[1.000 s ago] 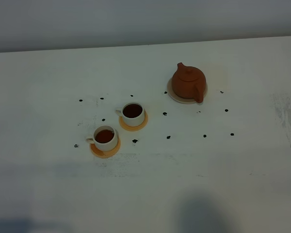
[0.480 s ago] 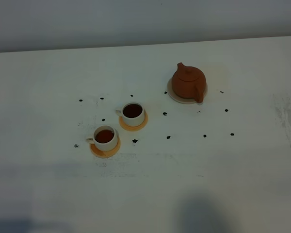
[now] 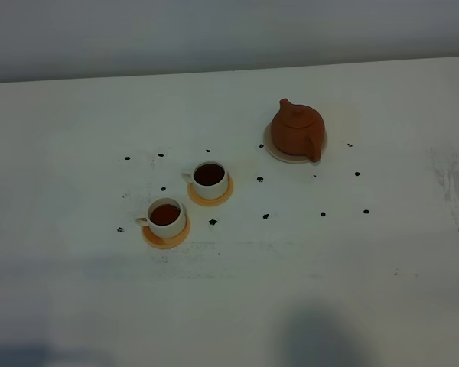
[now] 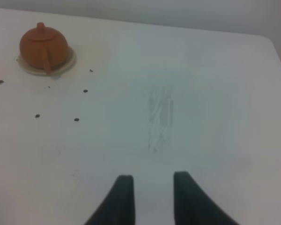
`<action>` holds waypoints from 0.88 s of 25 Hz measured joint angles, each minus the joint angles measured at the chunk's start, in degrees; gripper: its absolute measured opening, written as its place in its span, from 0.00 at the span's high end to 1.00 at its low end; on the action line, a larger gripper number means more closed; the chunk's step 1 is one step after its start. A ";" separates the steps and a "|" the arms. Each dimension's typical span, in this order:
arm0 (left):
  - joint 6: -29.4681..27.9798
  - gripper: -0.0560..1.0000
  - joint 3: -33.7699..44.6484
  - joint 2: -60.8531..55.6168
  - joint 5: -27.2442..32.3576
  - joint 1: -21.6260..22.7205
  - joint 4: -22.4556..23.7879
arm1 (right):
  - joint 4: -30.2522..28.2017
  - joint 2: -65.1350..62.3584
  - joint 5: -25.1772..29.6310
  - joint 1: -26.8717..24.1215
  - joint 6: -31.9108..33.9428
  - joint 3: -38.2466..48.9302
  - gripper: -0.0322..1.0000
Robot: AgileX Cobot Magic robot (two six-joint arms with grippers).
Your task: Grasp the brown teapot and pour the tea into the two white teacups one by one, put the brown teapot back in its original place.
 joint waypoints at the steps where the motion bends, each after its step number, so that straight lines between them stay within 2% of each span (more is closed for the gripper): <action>1: 0.00 0.74 0.00 0.00 0.00 0.00 0.00 | 0.00 0.00 0.00 0.00 0.00 0.00 0.78; 22: 0.00 0.74 0.00 0.00 0.00 0.00 0.00 | 0.00 0.00 0.00 0.00 0.00 0.00 0.78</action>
